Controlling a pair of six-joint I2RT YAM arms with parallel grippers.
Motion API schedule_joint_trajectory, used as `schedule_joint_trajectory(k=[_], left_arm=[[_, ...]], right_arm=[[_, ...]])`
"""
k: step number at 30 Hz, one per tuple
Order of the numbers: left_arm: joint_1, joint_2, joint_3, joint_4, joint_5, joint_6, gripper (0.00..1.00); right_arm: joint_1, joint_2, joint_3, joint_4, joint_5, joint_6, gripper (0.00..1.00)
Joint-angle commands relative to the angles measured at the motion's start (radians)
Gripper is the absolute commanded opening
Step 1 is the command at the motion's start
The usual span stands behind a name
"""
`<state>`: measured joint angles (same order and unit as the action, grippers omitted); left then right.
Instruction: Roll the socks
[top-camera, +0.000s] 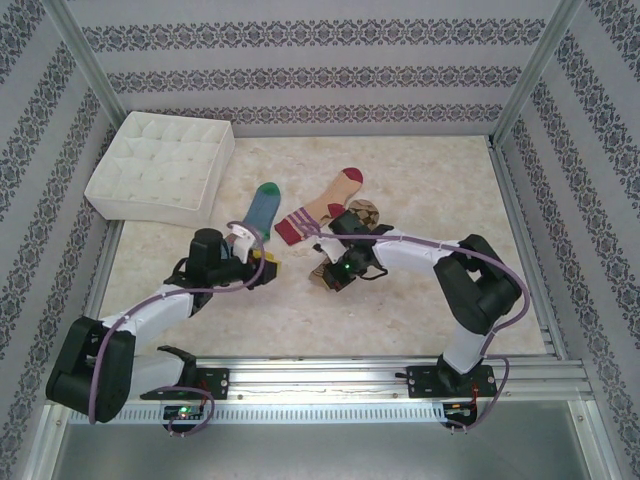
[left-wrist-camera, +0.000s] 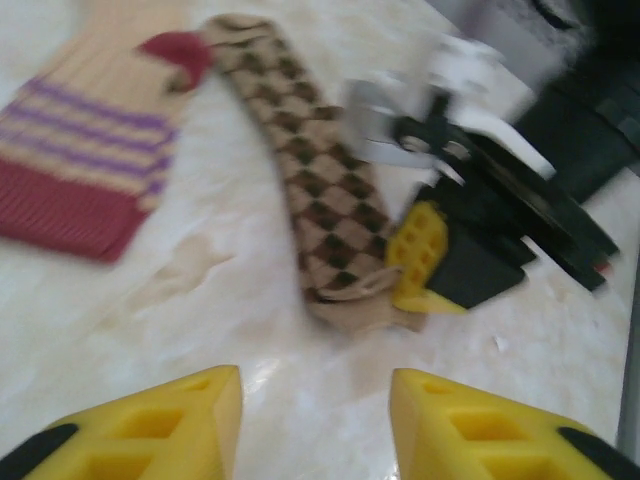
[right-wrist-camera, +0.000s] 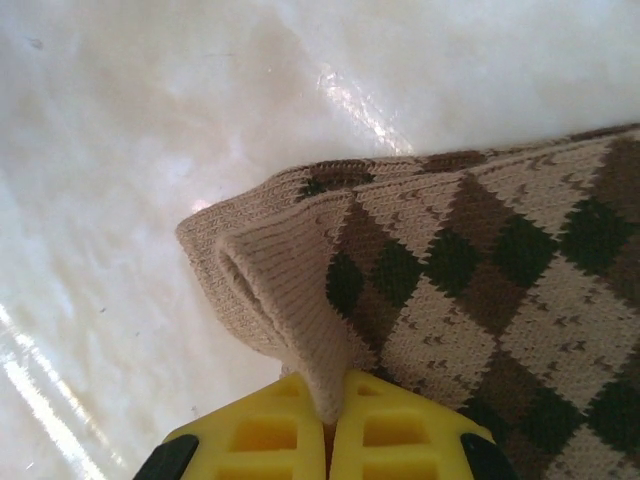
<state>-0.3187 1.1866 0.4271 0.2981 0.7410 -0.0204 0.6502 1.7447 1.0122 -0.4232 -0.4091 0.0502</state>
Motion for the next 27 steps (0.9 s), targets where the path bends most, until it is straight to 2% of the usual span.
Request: schedule_joint_trajectory(k=[1, 2, 4, 8, 13, 20, 27], left_arm=[[-0.107, -0.013, 0.054, -0.028, 0.102, 0.428, 0.47], [-0.144, -0.002, 0.076, -0.096, 0.087, 0.56, 0.48], [-0.189, 0.037, 0.106, -0.138, 0.022, 0.68, 0.51], [-0.216, 0.152, 0.175, -0.139, -0.013, 0.787, 0.58], [-0.241, 0.288, 0.265, -0.162, -0.02, 0.867, 0.64], [-0.254, 0.4, 0.312, -0.15, 0.002, 0.907, 0.65], [-0.266, 0.433, 0.326, -0.146, 0.029, 0.896, 0.51]], right_arm=[[-0.044, -0.047, -0.019, -0.046, -0.178, -0.031, 0.01], [-0.062, -0.052, -0.024, -0.049, -0.207, -0.035, 0.01], [-0.092, -0.061, -0.032, -0.044, -0.269, -0.03, 0.01], [-0.11, -0.065, -0.026, -0.065, -0.326, -0.04, 0.01], [-0.112, -0.055, -0.022, -0.083, -0.352, -0.042, 0.01], [-0.113, -0.052, -0.019, -0.107, -0.369, -0.045, 0.02], [-0.115, -0.028, -0.001, -0.145, -0.38, -0.058, 0.02]])
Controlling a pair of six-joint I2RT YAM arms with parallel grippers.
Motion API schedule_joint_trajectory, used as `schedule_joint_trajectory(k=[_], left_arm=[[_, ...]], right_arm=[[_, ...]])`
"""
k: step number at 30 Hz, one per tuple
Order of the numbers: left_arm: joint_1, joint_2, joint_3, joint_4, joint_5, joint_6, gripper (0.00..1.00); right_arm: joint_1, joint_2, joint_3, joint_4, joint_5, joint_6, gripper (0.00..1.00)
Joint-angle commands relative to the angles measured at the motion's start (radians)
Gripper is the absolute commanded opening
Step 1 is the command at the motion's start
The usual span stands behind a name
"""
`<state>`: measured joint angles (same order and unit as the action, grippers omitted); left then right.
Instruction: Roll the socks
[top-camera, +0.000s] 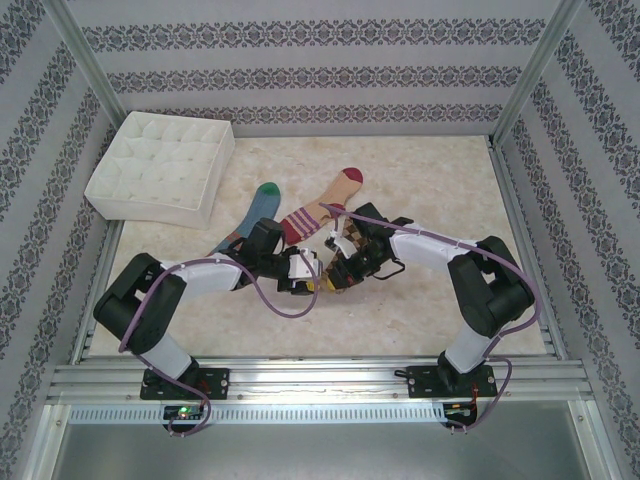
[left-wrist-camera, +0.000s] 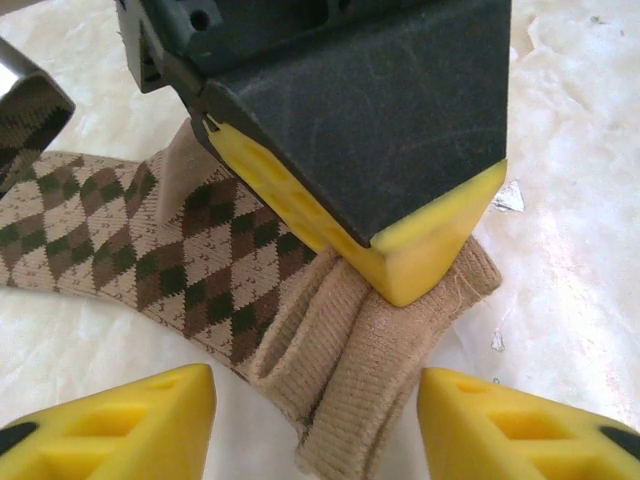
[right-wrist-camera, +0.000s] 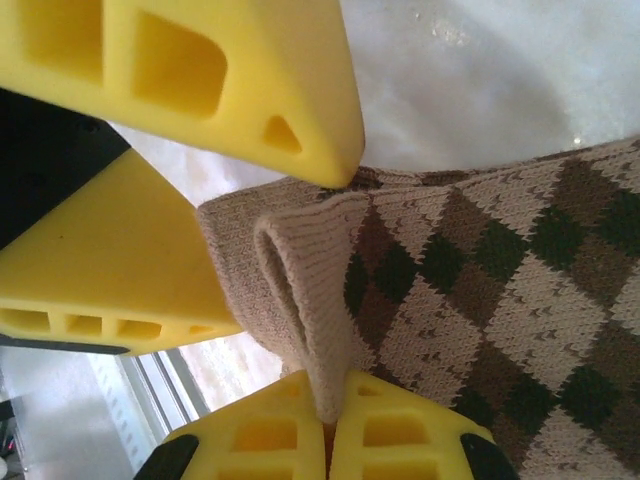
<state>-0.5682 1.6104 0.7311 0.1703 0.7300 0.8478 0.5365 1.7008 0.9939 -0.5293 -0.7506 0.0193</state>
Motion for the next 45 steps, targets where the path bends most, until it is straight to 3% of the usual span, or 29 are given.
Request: schedule_joint_trajectory(k=[1, 9, 12, 14, 18, 27, 45], left_arm=[[-0.019, 0.012, 0.022, -0.018, 0.044, 0.024, 0.48], [-0.033, 0.035, 0.015, 0.009, 0.064, -0.051, 0.11], [-0.038, 0.041, 0.025, -0.001, 0.067, -0.09, 0.0], [-0.041, 0.046, 0.026, 0.0, 0.072, -0.12, 0.0], [-0.042, 0.066, 0.033, 0.002, 0.081, -0.193, 0.0], [-0.045, 0.118, 0.024, 0.1, 0.091, -0.342, 0.0], [-0.047, 0.24, 0.204, -0.095, 0.044, -0.49, 0.0]], right_arm=[[-0.001, 0.021, 0.021, -0.043, -0.042, -0.028, 0.02], [-0.005, 0.041, 0.038, -0.077, -0.046, -0.041, 0.08], [-0.016, 0.025, 0.021, -0.058, -0.054, -0.03, 0.17], [-0.033, 0.001, -0.009, -0.015, -0.059, 0.0, 0.36], [-0.066, -0.05, -0.073, 0.074, -0.05, 0.072, 0.52], [-0.065, -0.162, -0.208, 0.191, 0.083, 0.173, 0.53], [-0.018, -0.299, -0.331, 0.375, 0.248, 0.305, 0.54]])
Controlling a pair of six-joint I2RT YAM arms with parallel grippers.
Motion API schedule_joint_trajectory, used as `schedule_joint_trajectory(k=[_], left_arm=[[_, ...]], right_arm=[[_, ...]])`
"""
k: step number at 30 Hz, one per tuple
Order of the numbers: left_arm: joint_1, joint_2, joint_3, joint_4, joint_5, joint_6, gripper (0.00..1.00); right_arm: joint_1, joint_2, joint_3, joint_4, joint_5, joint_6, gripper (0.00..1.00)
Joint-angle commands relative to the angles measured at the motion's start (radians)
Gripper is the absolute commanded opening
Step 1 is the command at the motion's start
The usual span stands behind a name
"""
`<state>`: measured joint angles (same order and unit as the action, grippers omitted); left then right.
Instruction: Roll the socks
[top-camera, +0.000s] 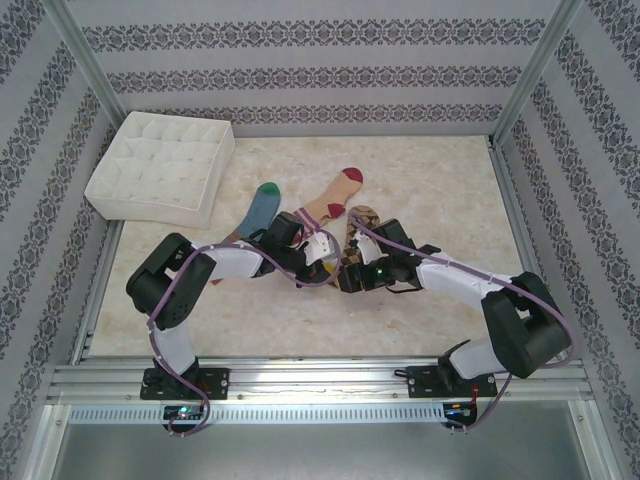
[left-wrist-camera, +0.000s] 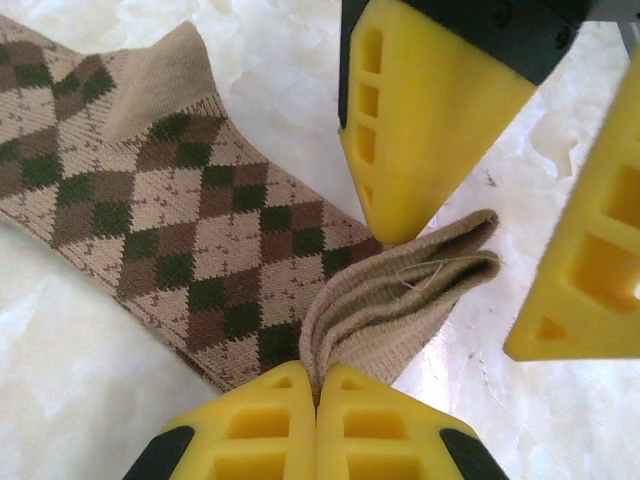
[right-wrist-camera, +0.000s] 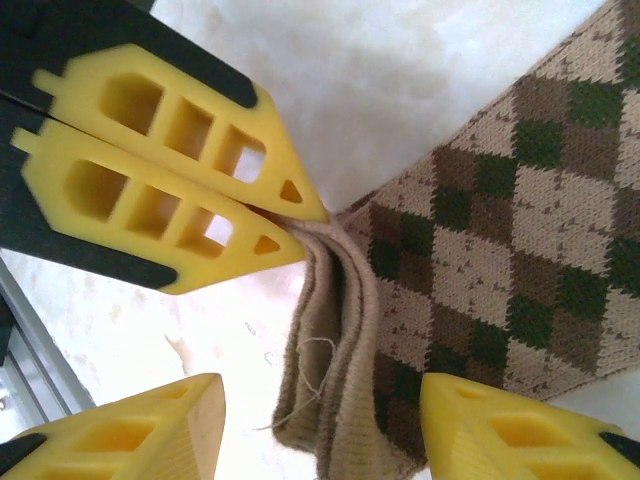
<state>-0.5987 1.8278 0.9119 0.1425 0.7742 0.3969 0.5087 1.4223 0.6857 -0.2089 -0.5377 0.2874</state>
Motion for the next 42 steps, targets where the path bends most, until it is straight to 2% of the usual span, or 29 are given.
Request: schedule_joint_trajectory(k=[1, 5, 9, 16, 20, 22, 27, 33, 38, 42], left_arm=[[-0.016, 0.031, 0.032, -0.078, 0.0, -0.046, 0.0], [-0.019, 0.064, 0.066, -0.119, 0.004, -0.073, 0.0], [-0.019, 0.084, 0.087, -0.144, 0.003, -0.082, 0.0], [-0.023, 0.096, 0.091, -0.143, -0.001, -0.08, 0.0], [-0.024, 0.092, 0.08, -0.124, -0.006, -0.062, 0.0], [-0.026, 0.079, 0.063, -0.106, -0.011, -0.044, 0.02], [-0.026, -0.003, -0.005, -0.059, -0.035, 0.084, 0.21], [-0.025, -0.15, -0.119, 0.05, -0.116, 0.299, 0.37], [-0.037, -0.221, -0.191, 0.136, -0.176, 0.425, 0.4], [-0.097, -0.225, -0.208, 0.156, -0.258, 0.539, 0.4]], right_arm=[[0.009, -0.022, -0.027, 0.062, 0.04, 0.043, 0.54], [0.008, -0.012, -0.029, 0.079, 0.05, 0.055, 0.55], [0.008, 0.019, -0.024, 0.078, 0.082, 0.073, 0.47], [0.011, 0.065, -0.026, 0.076, 0.095, 0.092, 0.42], [0.01, 0.089, -0.023, 0.024, 0.166, 0.112, 0.27], [0.008, 0.108, -0.013, -0.017, 0.201, 0.123, 0.23], [0.004, 0.179, 0.031, -0.14, 0.254, 0.155, 0.2], [-0.001, 0.237, 0.047, -0.191, 0.251, 0.182, 0.2], [-0.001, 0.253, 0.07, -0.213, 0.249, 0.168, 0.22], [-0.002, 0.262, 0.083, -0.23, 0.255, 0.161, 0.25]])
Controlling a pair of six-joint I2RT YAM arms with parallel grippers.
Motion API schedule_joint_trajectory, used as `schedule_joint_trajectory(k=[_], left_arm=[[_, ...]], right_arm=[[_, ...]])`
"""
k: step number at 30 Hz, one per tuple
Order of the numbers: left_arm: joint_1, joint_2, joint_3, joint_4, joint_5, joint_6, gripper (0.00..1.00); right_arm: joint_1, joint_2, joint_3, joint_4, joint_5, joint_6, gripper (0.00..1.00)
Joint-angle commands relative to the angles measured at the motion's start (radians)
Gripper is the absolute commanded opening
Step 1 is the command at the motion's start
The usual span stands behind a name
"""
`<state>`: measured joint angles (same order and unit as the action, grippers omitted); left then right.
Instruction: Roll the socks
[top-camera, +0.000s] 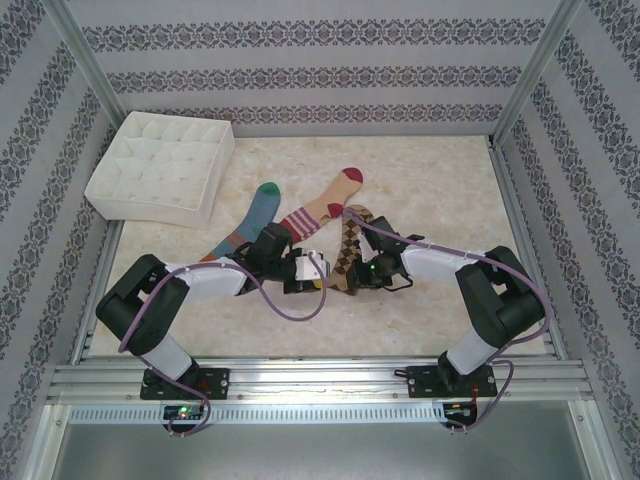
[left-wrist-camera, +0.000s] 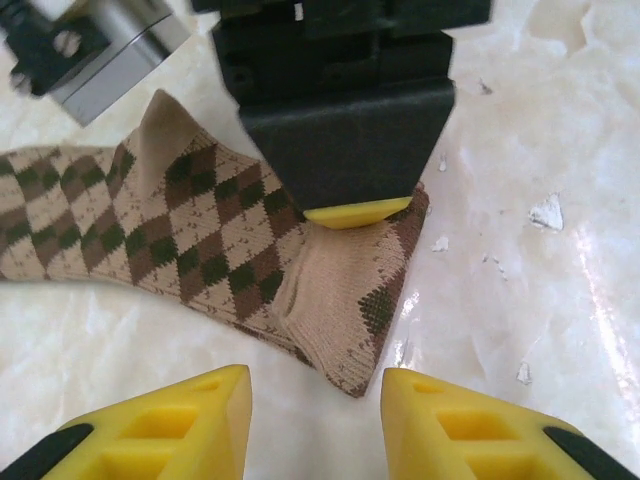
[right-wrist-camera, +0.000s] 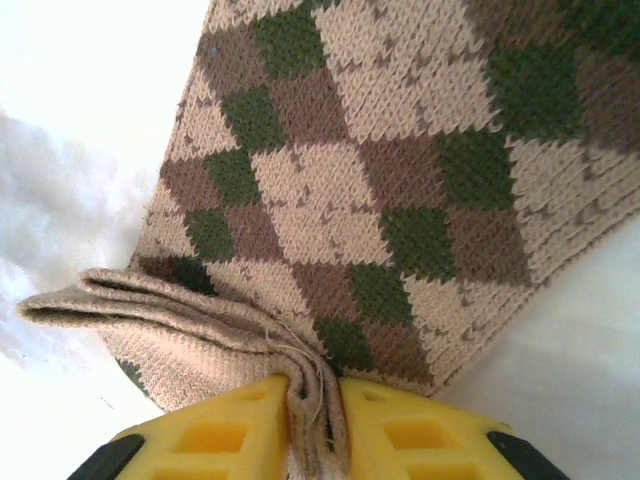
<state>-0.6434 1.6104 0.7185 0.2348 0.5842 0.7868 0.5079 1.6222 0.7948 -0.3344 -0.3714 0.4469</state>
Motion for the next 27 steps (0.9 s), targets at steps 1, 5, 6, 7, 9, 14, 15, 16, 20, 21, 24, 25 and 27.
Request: schedule_joint_trajectory(k=[1, 5, 6, 7, 9, 14, 15, 16, 20, 21, 24, 25, 27], left_arm=[[-0.071, 0.0, -0.013, 0.065, -0.098, 0.181, 0.4], [-0.121, 0.048, -0.001, 0.096, -0.179, 0.241, 0.4], [-0.124, 0.061, 0.008, 0.095, -0.182, 0.245, 0.4], [-0.126, 0.073, 0.02, 0.091, -0.184, 0.248, 0.4], [-0.131, 0.102, 0.043, 0.07, -0.183, 0.261, 0.4], [-0.136, 0.163, 0.074, 0.038, -0.19, 0.283, 0.37], [-0.136, 0.179, 0.079, 0.033, -0.197, 0.285, 0.37], [-0.136, 0.195, 0.084, 0.031, -0.209, 0.287, 0.37], [-0.137, 0.242, 0.109, 0.018, -0.247, 0.267, 0.38], [-0.137, 0.246, 0.118, 0.006, -0.251, 0.251, 0.37], [-0.137, 0.238, 0.154, -0.086, -0.22, 0.22, 0.13], [-0.138, 0.234, 0.17, -0.135, -0.199, 0.211, 0.05], [-0.136, 0.223, 0.2, -0.225, -0.154, 0.198, 0.0]], right_arm=[[-0.003, 0.063, -0.026, -0.106, 0.09, 0.002, 0.26], [-0.003, 0.068, -0.022, -0.116, 0.087, 0.0, 0.27], [-0.003, 0.068, -0.022, -0.118, 0.086, -0.001, 0.27], [-0.003, 0.067, -0.02, -0.121, 0.086, -0.001, 0.27], [-0.006, 0.065, -0.02, -0.125, 0.085, -0.004, 0.26], [-0.011, 0.064, -0.02, -0.135, 0.077, -0.009, 0.23], [-0.012, 0.062, -0.02, -0.135, 0.074, -0.011, 0.23], [-0.013, 0.062, -0.02, -0.137, 0.071, -0.014, 0.22], [-0.012, 0.045, -0.025, -0.129, 0.049, -0.039, 0.27], [-0.014, 0.035, -0.028, -0.127, 0.044, -0.046, 0.33], [-0.031, -0.016, -0.044, -0.115, 0.029, -0.052, 0.4], [-0.045, -0.04, -0.054, -0.103, 0.019, -0.045, 0.4], [-0.074, -0.094, -0.076, -0.072, -0.008, -0.028, 0.4]])
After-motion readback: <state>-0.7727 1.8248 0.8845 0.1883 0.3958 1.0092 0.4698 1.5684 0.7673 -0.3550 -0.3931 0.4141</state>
